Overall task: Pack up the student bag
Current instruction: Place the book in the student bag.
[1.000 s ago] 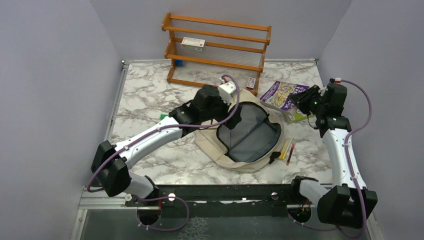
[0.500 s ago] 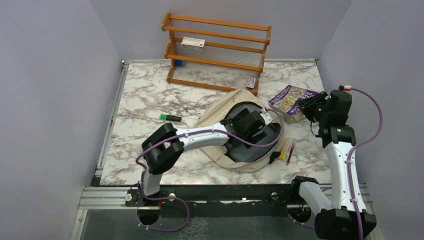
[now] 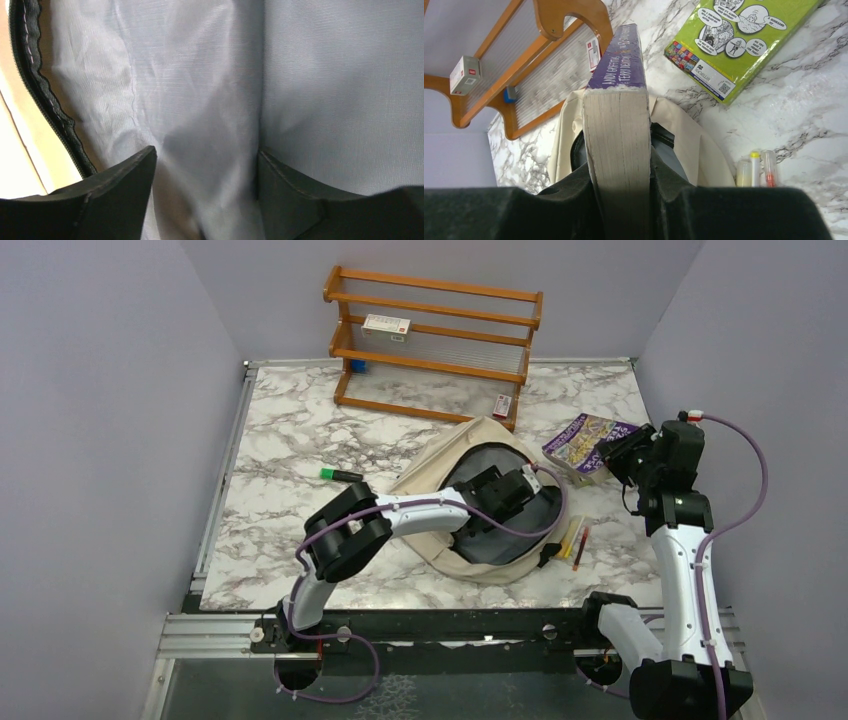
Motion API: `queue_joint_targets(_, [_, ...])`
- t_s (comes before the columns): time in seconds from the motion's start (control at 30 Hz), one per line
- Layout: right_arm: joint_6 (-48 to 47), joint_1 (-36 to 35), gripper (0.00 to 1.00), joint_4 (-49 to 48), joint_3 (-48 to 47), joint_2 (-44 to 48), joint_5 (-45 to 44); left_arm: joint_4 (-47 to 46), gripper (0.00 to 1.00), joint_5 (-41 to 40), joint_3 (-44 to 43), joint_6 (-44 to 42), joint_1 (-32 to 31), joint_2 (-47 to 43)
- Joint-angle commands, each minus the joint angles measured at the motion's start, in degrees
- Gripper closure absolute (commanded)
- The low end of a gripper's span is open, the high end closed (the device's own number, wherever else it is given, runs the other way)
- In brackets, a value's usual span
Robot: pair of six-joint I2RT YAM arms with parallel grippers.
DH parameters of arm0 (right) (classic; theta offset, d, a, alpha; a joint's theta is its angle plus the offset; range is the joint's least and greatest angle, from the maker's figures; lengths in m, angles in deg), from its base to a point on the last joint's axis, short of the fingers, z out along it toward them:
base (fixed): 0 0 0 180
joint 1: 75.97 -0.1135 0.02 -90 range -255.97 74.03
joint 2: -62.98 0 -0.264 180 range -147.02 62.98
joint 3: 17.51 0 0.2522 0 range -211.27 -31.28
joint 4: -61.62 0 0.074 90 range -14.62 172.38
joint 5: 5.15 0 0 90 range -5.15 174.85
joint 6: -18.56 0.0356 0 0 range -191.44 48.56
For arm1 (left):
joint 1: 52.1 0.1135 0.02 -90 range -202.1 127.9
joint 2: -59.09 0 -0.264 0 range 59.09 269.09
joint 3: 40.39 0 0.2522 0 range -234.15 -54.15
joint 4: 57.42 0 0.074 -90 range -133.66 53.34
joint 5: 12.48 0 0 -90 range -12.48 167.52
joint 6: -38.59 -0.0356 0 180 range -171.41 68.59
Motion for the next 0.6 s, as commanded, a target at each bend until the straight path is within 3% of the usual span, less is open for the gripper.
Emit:
queue_joint_targets(0.0, [-1.19, 0.15, 0.99, -3.40, -2.37, 1.17, 1.29, -0.55, 0.39, -4.54, -1.38, -1.59, -0.10, 1.09])
queue_joint_targets(0.2, [-2.24, 0.15, 0.99, -2.24, -3.76, 2.01, -0.57, -3.17, 0.65, -4.61, -0.51, -1.70, -0.10, -1.51])
queue_joint_targets(0.47, [-5.09, 0.15, 0.99, -0.59, -4.71, 5.50, 0.65, -5.47, 0.67, -0.43, -0.21, -0.53, 0.78, -5.62])
queue_joint_targets(0.5, [-5.25, 0.15, 0.99, -0.46, -4.84, 5.81, 1.52, -5.36, 0.70, 0.42, -0.52, -0.10, 1.21, -6.06])
queue_joint_targets(0.57, [-5.44, 0.22, 0.99, 1.33, -5.46, 6.00, 1.85, -4.72, 0.88, 2.50, -1.63, 1.28, 2.31, -6.84])
